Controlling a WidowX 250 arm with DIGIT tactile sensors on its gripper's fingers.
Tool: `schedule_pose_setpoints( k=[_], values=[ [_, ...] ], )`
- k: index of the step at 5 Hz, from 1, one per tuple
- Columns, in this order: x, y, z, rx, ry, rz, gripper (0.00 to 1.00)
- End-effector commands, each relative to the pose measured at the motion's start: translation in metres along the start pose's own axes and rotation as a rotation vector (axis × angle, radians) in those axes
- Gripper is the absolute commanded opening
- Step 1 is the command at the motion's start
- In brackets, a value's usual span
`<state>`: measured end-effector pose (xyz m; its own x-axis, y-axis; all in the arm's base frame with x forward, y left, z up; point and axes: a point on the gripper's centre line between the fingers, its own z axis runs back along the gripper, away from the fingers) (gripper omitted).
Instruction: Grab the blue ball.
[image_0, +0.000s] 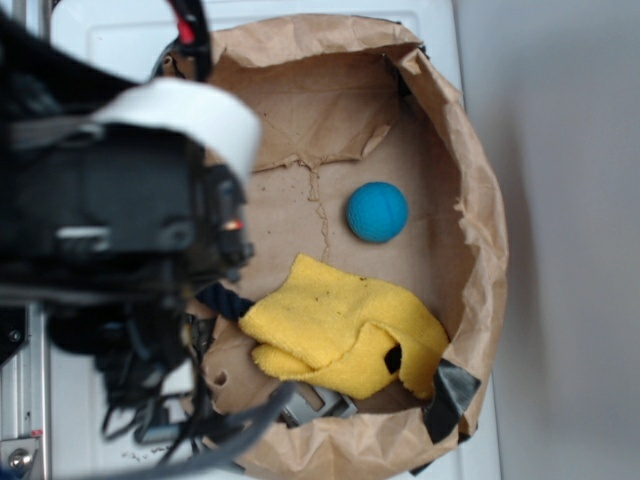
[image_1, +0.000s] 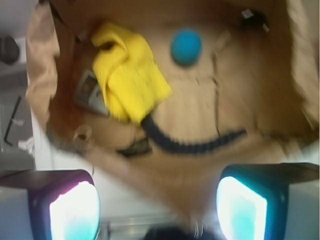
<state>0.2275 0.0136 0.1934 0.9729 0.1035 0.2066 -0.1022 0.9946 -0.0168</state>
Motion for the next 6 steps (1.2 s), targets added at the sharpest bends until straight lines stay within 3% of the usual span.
schedule_pose_setpoints(
  k=[1, 3, 4, 6],
  values=[
    [0.052, 0.015, -0.059, -0.002, -0.079, -0.009, 1.00],
    [0.081, 0.019, -0.094, 0.011, -0.074, -0.043, 1.00],
    [0.083, 0.013, -0.106, 0.007, -0.075, -0.002, 1.00],
    [0.101, 0.033, -0.116, 0.087, -0.093, 0.026, 1.00]
  ],
)
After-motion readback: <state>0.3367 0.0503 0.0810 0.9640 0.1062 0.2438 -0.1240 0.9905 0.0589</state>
